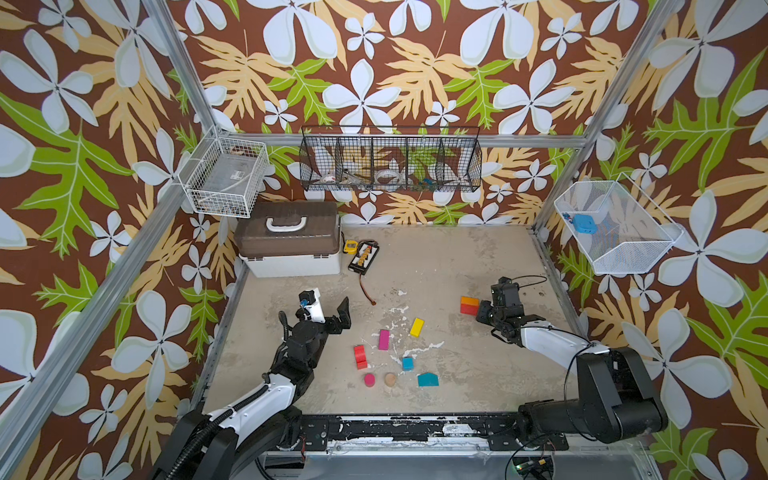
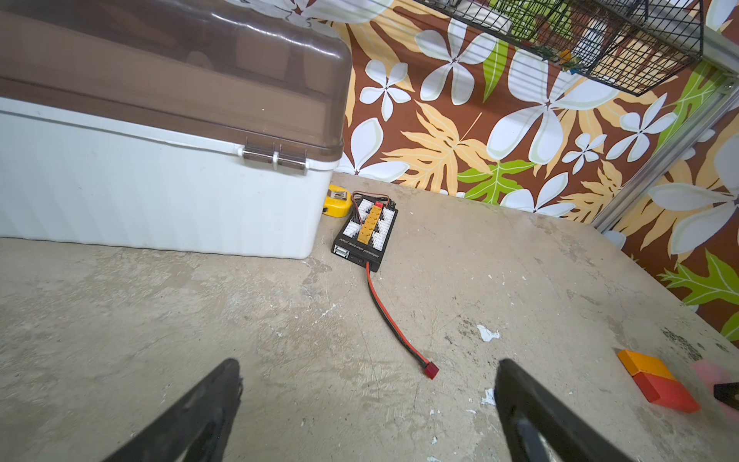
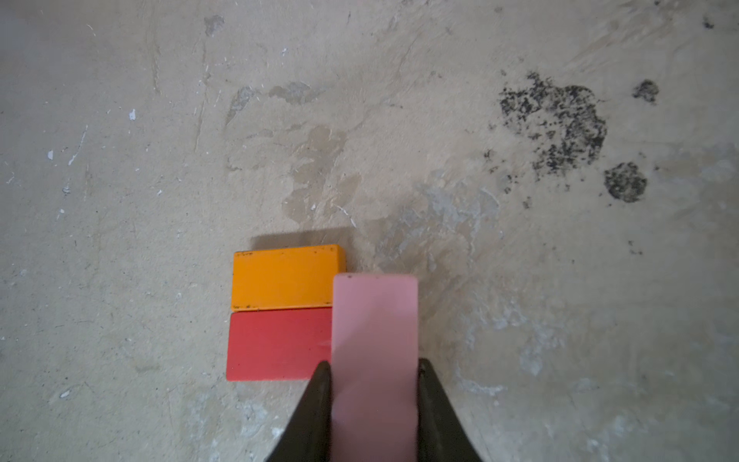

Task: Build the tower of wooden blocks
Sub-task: 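Lower the pink block onto the orange and red blocks, adjusting position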

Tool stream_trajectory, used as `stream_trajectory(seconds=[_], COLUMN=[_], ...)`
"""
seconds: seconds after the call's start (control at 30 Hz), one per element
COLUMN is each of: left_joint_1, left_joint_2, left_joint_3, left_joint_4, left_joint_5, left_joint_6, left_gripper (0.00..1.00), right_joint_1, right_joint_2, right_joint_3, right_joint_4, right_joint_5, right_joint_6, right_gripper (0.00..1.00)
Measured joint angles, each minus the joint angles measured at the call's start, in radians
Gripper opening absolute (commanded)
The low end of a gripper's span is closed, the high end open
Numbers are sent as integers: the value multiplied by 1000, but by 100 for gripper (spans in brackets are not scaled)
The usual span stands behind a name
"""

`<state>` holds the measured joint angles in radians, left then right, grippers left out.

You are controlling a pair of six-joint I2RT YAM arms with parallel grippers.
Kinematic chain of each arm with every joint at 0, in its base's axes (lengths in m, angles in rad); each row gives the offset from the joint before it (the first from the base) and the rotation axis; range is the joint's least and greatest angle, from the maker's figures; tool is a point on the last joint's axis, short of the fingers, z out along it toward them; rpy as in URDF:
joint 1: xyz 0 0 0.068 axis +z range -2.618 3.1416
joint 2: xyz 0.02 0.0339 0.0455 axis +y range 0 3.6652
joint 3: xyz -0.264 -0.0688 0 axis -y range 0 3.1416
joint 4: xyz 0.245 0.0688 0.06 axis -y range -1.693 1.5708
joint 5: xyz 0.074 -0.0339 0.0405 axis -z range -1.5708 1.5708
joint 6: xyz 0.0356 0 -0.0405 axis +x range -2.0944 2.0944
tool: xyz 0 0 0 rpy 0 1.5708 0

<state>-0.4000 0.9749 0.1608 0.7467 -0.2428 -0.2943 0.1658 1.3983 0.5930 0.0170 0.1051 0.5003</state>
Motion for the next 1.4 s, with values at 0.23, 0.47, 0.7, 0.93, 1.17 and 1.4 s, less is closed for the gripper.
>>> stream_trajectory(seconds=[0.23,0.47,0.7,0.93,1.17,1.4], left_joint_1=[0,0,0,0,0,0], left_joint_2=[-6,-6,-5,3,5,6], left_joint_3=[-4,-4,-4,-4,-3,-3], left_joint_4=[9,9,9,9,9,9], left_joint_5=[-4,-5,-11,-14,-14,-14], left_joint_6=[0,0,0,0,0,0], left_gripper=[100,100,100,100,100,100], right_joint_1=[1,1,2,27,38,44], right_joint_2=[2,12,43,50,77,108], right_joint_3=[0,11,66,104,126,142], right_joint_4=[34,42,23,-26,-59,-69], right_joint_5=[-17,-27,-55,-50,-40,-26], right_joint_6=[-11,-11,-6,12,8,-7], right_gripper=[19,20,18,22,24,26])
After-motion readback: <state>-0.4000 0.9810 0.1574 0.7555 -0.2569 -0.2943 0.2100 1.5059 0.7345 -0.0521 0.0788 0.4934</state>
